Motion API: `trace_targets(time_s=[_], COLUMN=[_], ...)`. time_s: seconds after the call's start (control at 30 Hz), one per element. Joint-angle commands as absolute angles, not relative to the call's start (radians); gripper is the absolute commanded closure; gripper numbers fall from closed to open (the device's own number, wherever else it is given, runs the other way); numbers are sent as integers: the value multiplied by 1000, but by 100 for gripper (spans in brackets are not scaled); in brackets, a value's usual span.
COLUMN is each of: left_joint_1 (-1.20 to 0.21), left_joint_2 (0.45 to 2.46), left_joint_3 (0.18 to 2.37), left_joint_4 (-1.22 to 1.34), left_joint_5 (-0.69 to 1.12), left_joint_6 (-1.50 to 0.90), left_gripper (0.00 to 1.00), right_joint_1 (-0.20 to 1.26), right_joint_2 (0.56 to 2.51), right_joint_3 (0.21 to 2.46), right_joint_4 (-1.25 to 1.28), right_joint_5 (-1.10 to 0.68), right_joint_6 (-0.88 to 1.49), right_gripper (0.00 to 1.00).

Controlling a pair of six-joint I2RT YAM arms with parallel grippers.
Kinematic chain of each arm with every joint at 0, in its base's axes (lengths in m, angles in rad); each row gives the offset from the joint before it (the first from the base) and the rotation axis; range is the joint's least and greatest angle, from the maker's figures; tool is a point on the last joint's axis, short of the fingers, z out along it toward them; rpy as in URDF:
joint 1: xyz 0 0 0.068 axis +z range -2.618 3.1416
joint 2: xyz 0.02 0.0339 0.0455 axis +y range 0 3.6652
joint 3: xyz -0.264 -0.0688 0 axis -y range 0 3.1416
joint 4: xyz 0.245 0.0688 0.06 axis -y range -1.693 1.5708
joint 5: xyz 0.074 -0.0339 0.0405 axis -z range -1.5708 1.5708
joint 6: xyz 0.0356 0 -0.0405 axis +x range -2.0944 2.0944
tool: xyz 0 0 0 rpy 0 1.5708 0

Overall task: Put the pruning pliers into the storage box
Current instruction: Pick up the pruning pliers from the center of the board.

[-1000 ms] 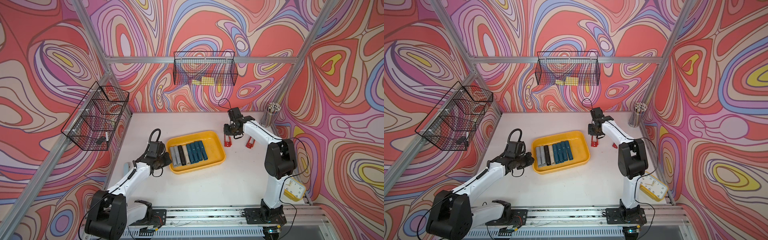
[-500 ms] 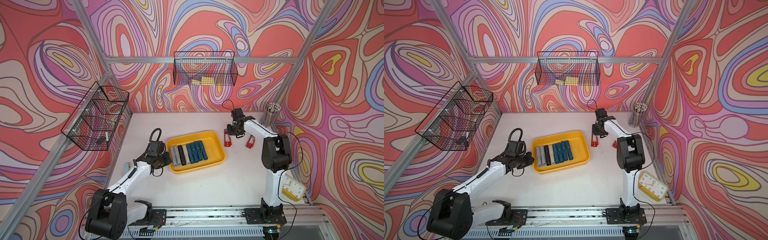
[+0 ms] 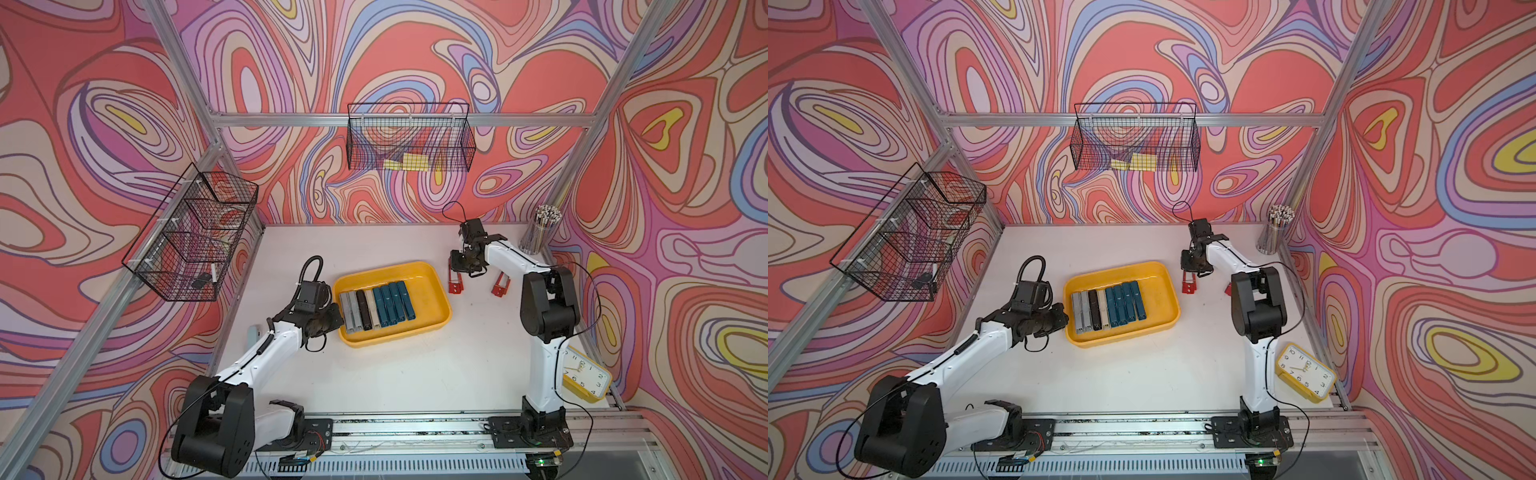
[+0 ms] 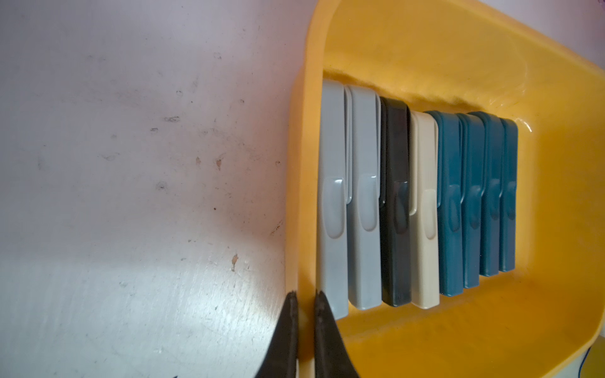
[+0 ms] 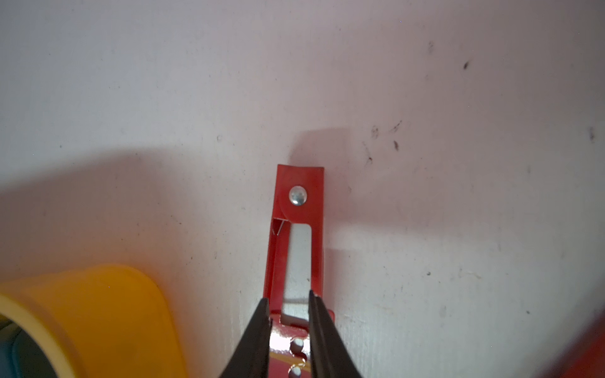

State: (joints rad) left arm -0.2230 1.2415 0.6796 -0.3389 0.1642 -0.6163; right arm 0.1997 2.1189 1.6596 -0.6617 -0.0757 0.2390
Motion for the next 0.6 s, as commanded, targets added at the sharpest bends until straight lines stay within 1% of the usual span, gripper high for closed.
trace_targets(time_s=[0.0,0.57], left_joint_1=[-224,-224], left_joint_2=[1271,1264], left_joint_3=[686,684], left_joint_4=[-351,-362], left_joint_5=[146,140], left_joint_6=[-614,-614], left_gripper=[98,98], right_joint_1=[200,225], right_joint_2=[2116,2171], right_joint_3=[1628,1660], right_joint_4=[-635,-621], right_joint_5=[-121,-129], right_joint_6=[270,292], right_gripper=[76,77])
